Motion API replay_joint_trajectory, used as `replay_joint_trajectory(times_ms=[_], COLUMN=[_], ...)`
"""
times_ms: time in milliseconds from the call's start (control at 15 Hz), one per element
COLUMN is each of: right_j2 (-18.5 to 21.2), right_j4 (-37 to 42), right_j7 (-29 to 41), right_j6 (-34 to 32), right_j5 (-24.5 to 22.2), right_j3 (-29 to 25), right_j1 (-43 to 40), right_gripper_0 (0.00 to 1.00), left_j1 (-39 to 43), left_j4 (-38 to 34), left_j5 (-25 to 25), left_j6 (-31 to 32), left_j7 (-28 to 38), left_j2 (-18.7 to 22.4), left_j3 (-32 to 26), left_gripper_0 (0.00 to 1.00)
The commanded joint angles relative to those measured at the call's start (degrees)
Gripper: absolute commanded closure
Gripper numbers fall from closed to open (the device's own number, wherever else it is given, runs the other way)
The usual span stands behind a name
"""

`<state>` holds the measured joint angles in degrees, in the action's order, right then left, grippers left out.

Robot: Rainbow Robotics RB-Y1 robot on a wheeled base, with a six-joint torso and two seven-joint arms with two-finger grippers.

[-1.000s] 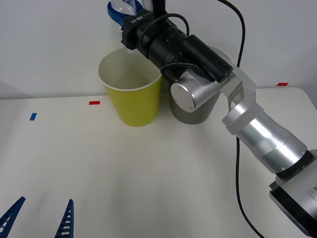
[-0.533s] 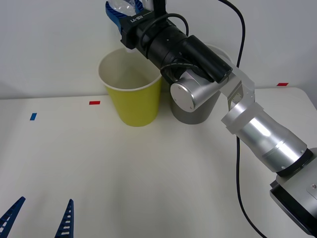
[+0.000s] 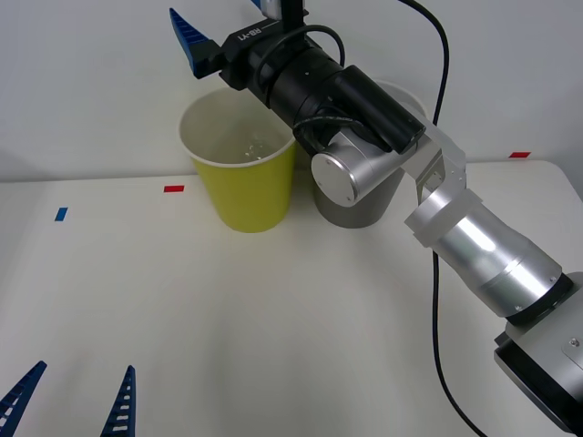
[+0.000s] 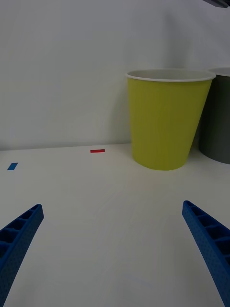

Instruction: Put cans in the gray bin and PET bottles in the light green bin.

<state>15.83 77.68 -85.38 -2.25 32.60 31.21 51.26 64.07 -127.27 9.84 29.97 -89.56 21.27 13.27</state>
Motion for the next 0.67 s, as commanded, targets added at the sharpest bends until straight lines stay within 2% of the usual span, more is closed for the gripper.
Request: replay_joint_trajectory(times_ms=[67,533,600,667], right_j2=[-0.01,0.34,1.13,2.80], right_j4=[0.02,1.86,3.62,7.84], right_j7=[0.04,-0.66,-0.75,-0.49], right_j6=[-0.30,-0.74,1.02,6.12], right_j5=[0.01,-0.60,-0.78,-0.78], right_j3=[-0.01,0.26,0.26,-0.01], right_j1=[-0.10,-1.51,-2.21,-3.36], right_gripper_0=[0.00,0.00,0.00,0.00], left_j1=[0.00,0.00,0.00,0.00], left_j4=[0.00,0.00,0.00,0.00], left_j5=[0.00,0.00,0.00,0.00], left_j6=[0.00,0.00,0.00,0.00], left_j7=[0.00,0.00,0.00,0.00], left_j2=[0.00,0.00,0.00,0.00], left_j3=[0.00,0.00,0.00,0.00], left_gripper_0=[0.00,0.00,0.00,0.00])
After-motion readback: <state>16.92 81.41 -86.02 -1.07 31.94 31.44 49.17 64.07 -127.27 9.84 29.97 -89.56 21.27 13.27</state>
